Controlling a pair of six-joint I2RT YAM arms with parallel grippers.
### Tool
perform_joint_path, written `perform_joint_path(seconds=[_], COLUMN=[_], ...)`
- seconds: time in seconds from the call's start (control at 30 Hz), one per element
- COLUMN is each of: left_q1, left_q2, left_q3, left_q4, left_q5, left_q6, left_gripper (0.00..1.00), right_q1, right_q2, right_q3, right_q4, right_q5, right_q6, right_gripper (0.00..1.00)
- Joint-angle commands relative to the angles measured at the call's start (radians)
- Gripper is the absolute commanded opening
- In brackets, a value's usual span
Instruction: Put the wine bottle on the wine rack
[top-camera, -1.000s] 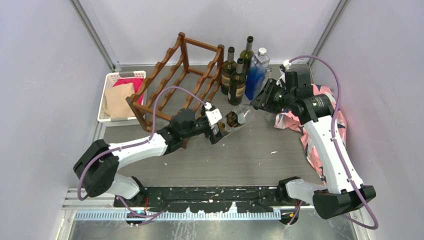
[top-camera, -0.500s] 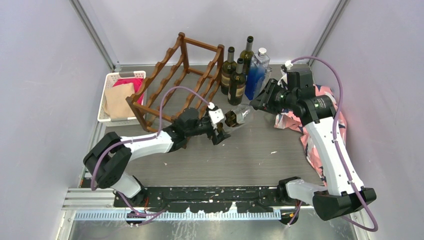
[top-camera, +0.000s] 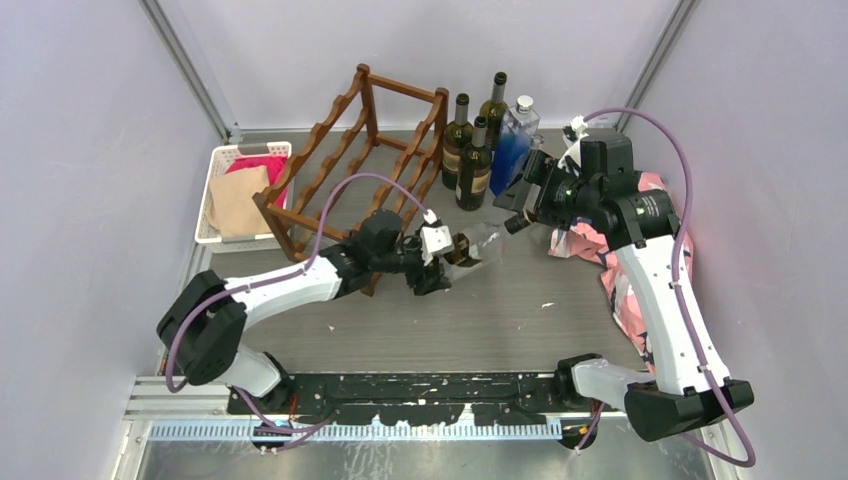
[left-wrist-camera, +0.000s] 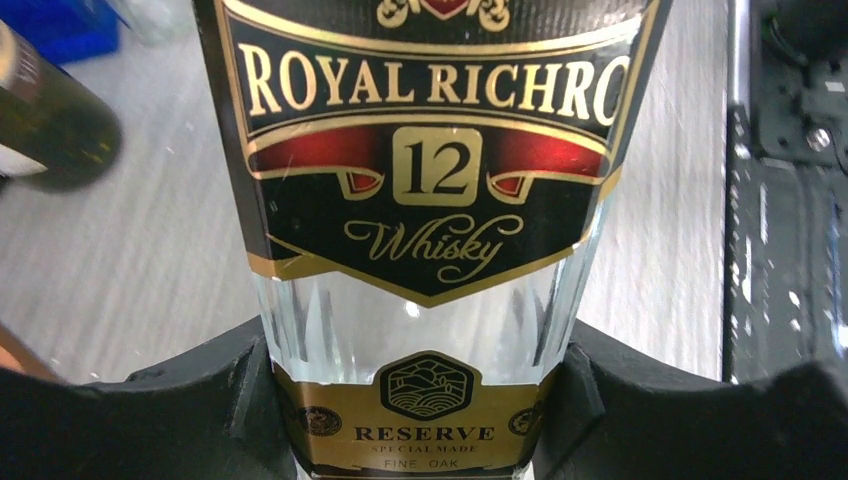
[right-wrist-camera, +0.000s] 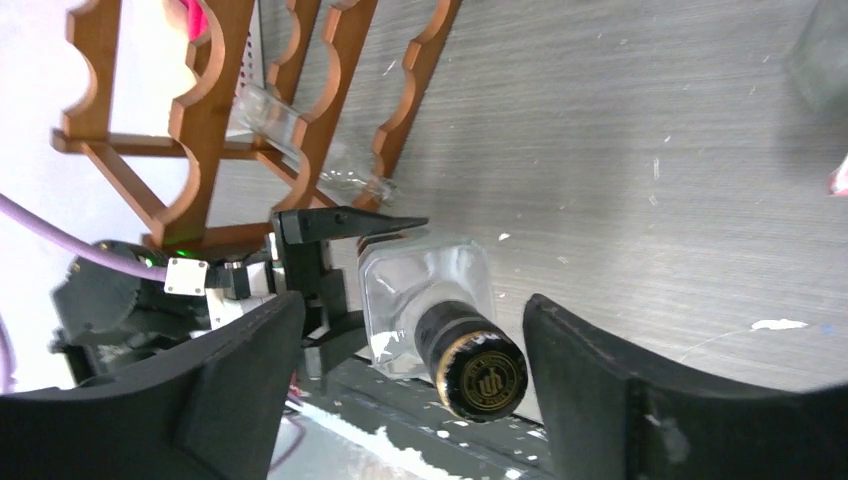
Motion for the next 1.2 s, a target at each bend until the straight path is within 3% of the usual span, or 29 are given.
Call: perform_joint_path(seconds=[0.0, 0.3, 0.43, 0.57, 0.67, 0.97, 1.17], left_q1=[0.004, 0.004, 0.004, 0.004, 0.004, -0.005, -0.005], left_q2=[-0.116, -0.188, -0.209, -0.225, -0.243, -0.233, -0.249], left_q3=[0.079, 0.114, 0.109, 0.117, 0.125, 0.165, 0.162], left_q4=[-0.147, -0.373, -0.43, -0.475, -0.503, -0.571, -0.574], left_q5=[0.113, 0.187, 0.219, 0.234, 0.233, 0.271, 0.274], left_q6=[0.097, 0.198, 0.216, 0.216, 0.222, 0.221, 0.215], left_gripper=[0.0, 0.0, 0.0, 0.0, 0.0, 0.0, 0.0], right_q1=[-0.001, 0.036, 0.095, 0.107, 0.112, 0.328, 0.405], right_q2=[-0.028, -0.033, -0.109, -0.238, -0.286, -0.144, -0.095], right_q3=[0.068, 0.068, -0.07, -0.25, -0.327, -0.333, -0.365], right_q4=[-0.014, -0.04, 0.044, 0.168, 0.207, 0.111, 0.116], right_q5=[-0.021, -0.118, -0.137, -0.294, -0.328, -0.228, -0.206], right_q6=[-0.143, -0.353, -0.478, -0.696, -0.769, -0.989, -1.056], right_gripper=[0.91, 0.95, 0.96, 1.0, 1.0, 1.0, 0.98])
